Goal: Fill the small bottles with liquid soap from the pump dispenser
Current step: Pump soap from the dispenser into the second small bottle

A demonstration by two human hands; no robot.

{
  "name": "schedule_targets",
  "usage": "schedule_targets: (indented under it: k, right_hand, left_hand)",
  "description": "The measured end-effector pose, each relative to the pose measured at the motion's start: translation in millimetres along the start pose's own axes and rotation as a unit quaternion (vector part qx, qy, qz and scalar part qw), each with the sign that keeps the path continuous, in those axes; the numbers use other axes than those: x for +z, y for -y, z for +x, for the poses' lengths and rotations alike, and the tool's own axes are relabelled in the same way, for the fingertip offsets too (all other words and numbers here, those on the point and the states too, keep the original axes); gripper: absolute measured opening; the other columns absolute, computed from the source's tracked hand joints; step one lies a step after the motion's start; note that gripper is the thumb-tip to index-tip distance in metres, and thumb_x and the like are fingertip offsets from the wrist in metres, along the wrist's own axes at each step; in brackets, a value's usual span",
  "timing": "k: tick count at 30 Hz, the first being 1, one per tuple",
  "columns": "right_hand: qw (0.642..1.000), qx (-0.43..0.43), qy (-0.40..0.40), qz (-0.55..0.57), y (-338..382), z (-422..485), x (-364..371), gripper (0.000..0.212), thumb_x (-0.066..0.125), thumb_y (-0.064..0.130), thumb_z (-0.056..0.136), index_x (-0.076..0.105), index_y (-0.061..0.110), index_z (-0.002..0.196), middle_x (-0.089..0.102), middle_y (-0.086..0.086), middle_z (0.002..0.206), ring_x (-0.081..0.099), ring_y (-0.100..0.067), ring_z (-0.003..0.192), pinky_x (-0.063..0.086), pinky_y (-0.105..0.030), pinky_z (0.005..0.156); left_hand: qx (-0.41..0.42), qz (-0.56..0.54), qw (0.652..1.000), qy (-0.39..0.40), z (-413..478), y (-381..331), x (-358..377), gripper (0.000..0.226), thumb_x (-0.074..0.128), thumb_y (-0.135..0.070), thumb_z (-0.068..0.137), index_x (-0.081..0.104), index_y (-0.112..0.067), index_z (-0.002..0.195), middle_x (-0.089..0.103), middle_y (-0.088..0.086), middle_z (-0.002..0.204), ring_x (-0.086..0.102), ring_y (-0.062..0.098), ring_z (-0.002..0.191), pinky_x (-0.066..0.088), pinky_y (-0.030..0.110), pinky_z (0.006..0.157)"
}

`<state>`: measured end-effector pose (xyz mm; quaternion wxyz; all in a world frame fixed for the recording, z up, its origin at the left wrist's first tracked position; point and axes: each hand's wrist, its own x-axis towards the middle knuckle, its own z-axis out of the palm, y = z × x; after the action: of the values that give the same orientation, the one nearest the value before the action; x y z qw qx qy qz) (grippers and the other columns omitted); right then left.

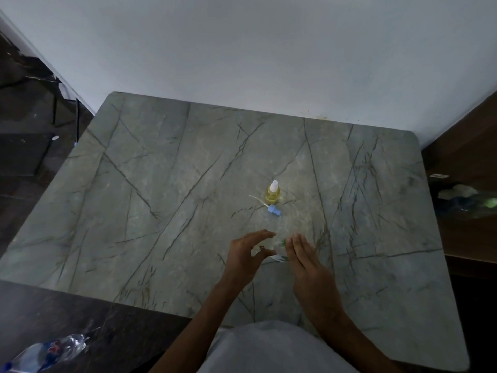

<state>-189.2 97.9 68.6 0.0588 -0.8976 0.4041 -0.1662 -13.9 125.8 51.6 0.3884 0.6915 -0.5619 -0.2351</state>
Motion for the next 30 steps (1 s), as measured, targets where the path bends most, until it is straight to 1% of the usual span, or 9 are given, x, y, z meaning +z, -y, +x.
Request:
schedule_targets:
  k: [3,5,8,10,17,21,24,28,30]
  right_hand:
    - [1.0,0.008,-0.002,-0.006,0.9,-1.4,1.3,0.052,0.031,-0.003,0.082,0.058,-0.006,0.126,0.058,-0.024,0.131,0.056,-0.036,0.122,0.048,-0.039,0.097]
    - [1.0,0.015,0.005,-0.005,1.5,-0.9,-0.9,0.049,0.035,-0.001,0.083,0.058,-0.006,0.127,0.057,-0.023,0.132,0.056,-0.034,0.123,0.049,-0.041,0.098]
    - [0.999,0.025,0.018,-0.008,2.1,1.3,-6.7,0.05,0.032,0.009,0.087,0.057,-0.005,0.128,0.057,-0.022,0.133,0.056,-0.032,0.124,0.051,-0.041,0.098]
    - [0.999,0.029,0.024,-0.008,2.8,1.4,-9.7,0.051,0.032,0.01,0.086,0.058,-0.005,0.128,0.058,-0.022,0.132,0.056,-0.032,0.124,0.049,-0.041,0.099]
    - [1.0,0.029,0.01,0.003,2.2,0.2,-8.9,0.05,0.032,0.006,0.086,0.058,-0.006,0.127,0.058,-0.023,0.131,0.056,-0.034,0.123,0.048,-0.04,0.098]
    - [1.0,0.023,-0.002,0.004,2.9,0.4,-4.2,0.052,0.029,-0.001,0.084,0.058,-0.006,0.127,0.057,-0.023,0.132,0.056,-0.034,0.124,0.046,-0.039,0.1]
    - [1.0,0.017,0.004,0.001,2.4,-1.8,0.4,0.055,0.027,-0.003,0.083,0.055,-0.007,0.13,0.055,-0.024,0.135,0.052,-0.035,0.127,0.046,-0.04,0.101]
    - [1.0,0.019,0.009,0.002,1.5,-3.0,2.6,0.054,0.027,-0.003,0.084,0.054,-0.007,0.131,0.053,-0.024,0.136,0.05,-0.036,0.128,0.04,-0.041,0.104]
    - [1.0,0.02,0.012,0.003,1.4,-2.9,1.3,0.054,0.027,-0.001,0.084,0.053,-0.006,0.132,0.053,-0.024,0.137,0.05,-0.035,0.129,0.039,-0.042,0.105]
  left_hand:
    - [0.002,0.004,1.0,0.001,-0.2,0.7,1.1,0.043,0.083,-0.015,0.072,0.07,-0.017,0.113,0.069,-0.002,0.115,0.053,-0.01,0.108,0.04,0.001,0.089]
    - [-0.001,-0.001,1.0,-0.002,0.1,-0.8,0.9,0.043,0.083,-0.016,0.071,0.071,-0.017,0.113,0.07,-0.003,0.114,0.056,-0.009,0.106,0.041,0.002,0.089]
    - [0.003,0.0,1.0,-0.004,0.8,-4.8,0.1,0.043,0.083,-0.019,0.072,0.07,-0.019,0.113,0.069,-0.007,0.115,0.056,-0.009,0.107,0.041,0.002,0.089]
    - [0.01,0.006,1.0,-0.002,0.8,-6.4,-0.4,0.043,0.083,-0.019,0.072,0.07,-0.019,0.114,0.068,-0.007,0.115,0.054,-0.01,0.107,0.04,0.001,0.088]
    - [0.01,0.002,1.0,-0.003,2.1,-9.1,-1.4,0.042,0.082,-0.017,0.073,0.07,-0.019,0.113,0.069,-0.006,0.115,0.055,-0.009,0.106,0.04,0.001,0.088]
    - [0.006,-0.001,1.0,-0.007,2.7,-7.6,-1.7,0.041,0.083,-0.016,0.072,0.071,-0.018,0.112,0.065,-0.012,0.113,0.054,-0.011,0.106,0.04,0.0,0.087]
    - [0.001,0.002,1.0,-0.003,0.8,-3.9,0.6,0.043,0.083,-0.015,0.071,0.071,-0.018,0.112,0.069,-0.005,0.114,0.056,-0.009,0.105,0.041,0.001,0.087]
    - [-0.004,0.002,1.0,-0.01,-0.2,-4.1,2.1,0.043,0.083,-0.015,0.072,0.071,-0.018,0.112,0.068,-0.008,0.113,0.053,-0.012,0.106,0.04,0.0,0.087]
    - [0.0,0.001,1.0,-0.01,0.1,-4.7,1.8,0.042,0.083,-0.015,0.072,0.071,-0.018,0.112,0.069,-0.007,0.113,0.053,-0.012,0.107,0.039,0.0,0.088]
